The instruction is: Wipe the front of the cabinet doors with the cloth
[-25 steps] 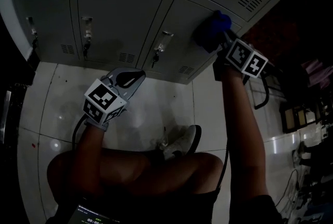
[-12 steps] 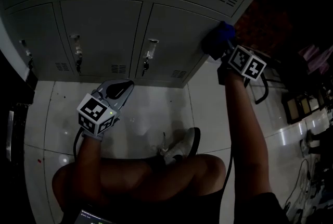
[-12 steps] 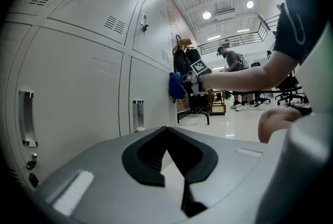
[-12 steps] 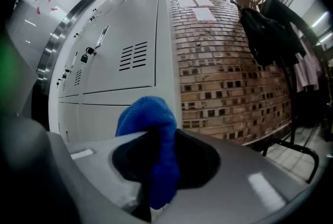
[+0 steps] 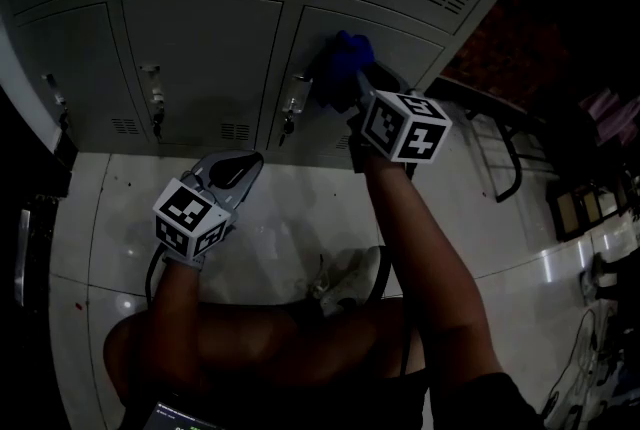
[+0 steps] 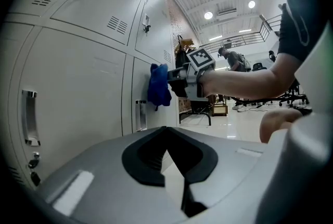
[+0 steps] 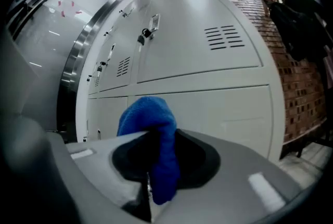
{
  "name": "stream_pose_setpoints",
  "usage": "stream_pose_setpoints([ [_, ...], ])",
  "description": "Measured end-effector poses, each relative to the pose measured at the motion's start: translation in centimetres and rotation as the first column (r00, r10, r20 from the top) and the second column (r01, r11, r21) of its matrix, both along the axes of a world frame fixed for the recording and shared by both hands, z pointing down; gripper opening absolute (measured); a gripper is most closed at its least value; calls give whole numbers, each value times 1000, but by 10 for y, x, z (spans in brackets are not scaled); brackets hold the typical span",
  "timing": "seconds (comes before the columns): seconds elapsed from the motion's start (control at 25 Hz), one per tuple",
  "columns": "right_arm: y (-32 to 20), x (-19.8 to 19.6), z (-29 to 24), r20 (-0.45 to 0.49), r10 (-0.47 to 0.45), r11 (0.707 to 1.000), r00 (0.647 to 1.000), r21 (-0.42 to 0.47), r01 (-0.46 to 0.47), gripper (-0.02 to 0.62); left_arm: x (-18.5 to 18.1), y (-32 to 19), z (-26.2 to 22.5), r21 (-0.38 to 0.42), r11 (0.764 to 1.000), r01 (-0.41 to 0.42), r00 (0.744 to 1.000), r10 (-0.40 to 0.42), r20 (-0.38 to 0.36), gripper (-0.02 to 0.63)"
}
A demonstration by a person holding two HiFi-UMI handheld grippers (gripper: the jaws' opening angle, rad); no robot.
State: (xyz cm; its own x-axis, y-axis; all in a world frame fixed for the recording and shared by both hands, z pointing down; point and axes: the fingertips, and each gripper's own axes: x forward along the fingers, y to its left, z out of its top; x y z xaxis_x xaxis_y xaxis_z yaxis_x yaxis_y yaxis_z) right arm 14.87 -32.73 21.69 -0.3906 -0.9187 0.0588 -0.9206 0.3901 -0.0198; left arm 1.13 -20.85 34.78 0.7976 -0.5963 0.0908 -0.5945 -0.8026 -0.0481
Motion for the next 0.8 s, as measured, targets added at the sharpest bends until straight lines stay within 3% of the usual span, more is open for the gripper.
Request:
stream_pose_setpoints([
  [0.16,-9,-42,15,19,-18,1000,1000,-19,18,77,-1,-1,-4,2,1000,6,1000,-6,-16,0],
  [0.36,-18,-63,21,-1,-4,1000,1000,-17,4,77,-3,-3,-6,3,1000,5,1000,-4,-28,0],
  [0.56,-20,-56,22,-28,9,1000,1000,-12,-9,77,-3,-2,-5,3,1000,4,1000,-4,-26,0],
  [0.8,-19,-18,27,-43,45,999,998,-18,-46,77,2,1,-1,1,1000,-8,1000,8,-8,0],
])
